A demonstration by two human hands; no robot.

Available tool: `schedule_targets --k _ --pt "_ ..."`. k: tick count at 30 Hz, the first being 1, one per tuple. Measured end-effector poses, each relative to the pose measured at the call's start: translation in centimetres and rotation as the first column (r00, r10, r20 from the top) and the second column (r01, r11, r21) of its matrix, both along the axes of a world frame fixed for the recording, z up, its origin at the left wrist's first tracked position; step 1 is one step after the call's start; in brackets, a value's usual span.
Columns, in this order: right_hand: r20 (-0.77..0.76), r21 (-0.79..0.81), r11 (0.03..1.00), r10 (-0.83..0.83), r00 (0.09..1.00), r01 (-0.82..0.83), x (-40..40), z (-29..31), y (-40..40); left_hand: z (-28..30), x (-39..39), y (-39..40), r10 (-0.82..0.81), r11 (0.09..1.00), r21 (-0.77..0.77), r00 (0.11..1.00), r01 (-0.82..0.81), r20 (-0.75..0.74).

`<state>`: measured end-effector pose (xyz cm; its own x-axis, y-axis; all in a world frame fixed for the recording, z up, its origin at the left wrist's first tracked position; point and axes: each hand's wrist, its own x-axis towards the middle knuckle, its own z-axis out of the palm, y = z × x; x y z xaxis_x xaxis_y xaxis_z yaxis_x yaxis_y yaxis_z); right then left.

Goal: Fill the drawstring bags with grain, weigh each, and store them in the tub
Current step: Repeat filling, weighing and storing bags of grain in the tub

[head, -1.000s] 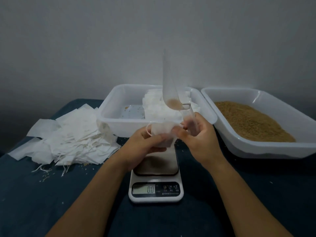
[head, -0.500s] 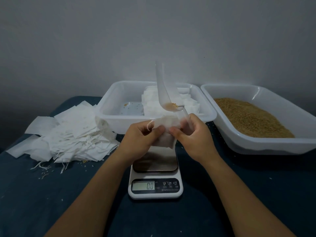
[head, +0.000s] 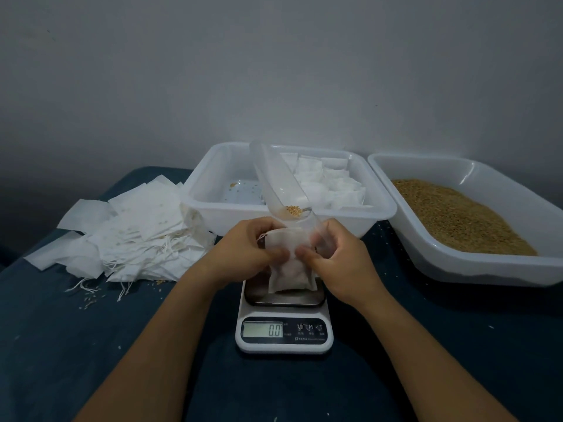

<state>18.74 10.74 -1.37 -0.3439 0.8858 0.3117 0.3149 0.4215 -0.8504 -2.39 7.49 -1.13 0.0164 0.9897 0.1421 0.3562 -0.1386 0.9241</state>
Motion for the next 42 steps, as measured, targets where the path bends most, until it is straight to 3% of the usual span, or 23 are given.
schedule_targets --k 5,12,16,19,22,27,32,37,42 --pt "0.109 0.017 0.999 -0.04 0.993 0.039 0.0 -0.3 0.3 -0.1 -0.1 0.1 0.102 0.995 0.047 0.958 -0.093 -0.269" --pt "0.075 0.019 0.992 -0.126 0.989 0.125 1.2 -0.1 1.0 -0.8 -0.5 0.5 0.211 0.978 0.084 0.914 -0.193 -0.346" --pt "0.064 0.046 0.985 -0.17 0.983 0.167 1.6 -0.1 1.1 -1.3 -1.3 1.1 0.425 0.905 0.094 0.867 -0.415 -0.26" --pt "0.041 0.077 0.974 -0.218 0.975 0.214 1.8 -0.2 1.3 -1.8 -2.3 1.8 0.583 0.807 -0.058 0.809 -0.587 -0.078" --pt "0.0 0.093 0.959 -0.268 0.963 0.267 2.1 -0.1 1.5 -2.2 -3.4 2.4 0.644 0.759 -0.255 0.748 -0.599 0.16" --pt "-0.075 0.092 0.941 -0.319 0.945 0.325 2.6 -0.3 2.2 -2.0 -3.8 2.4 0.716 0.694 -0.445 0.61 -0.567 0.339" --pt "-0.072 0.11 0.936 -0.327 0.942 0.334 2.6 -0.3 2.3 -1.8 -4.2 1.9 0.669 0.718 -0.367 0.731 -0.591 0.132" --pt "-0.058 0.11 0.938 -0.324 0.944 0.329 2.6 -0.4 2.2 -1.2 -3.9 1.5 0.607 0.768 -0.264 0.794 -0.583 0.013" --pt "-0.051 0.112 0.937 -0.328 0.943 0.331 2.7 -0.5 2.3 -0.9 -2.7 1.1 0.478 0.864 -0.112 0.87 -0.491 -0.12"
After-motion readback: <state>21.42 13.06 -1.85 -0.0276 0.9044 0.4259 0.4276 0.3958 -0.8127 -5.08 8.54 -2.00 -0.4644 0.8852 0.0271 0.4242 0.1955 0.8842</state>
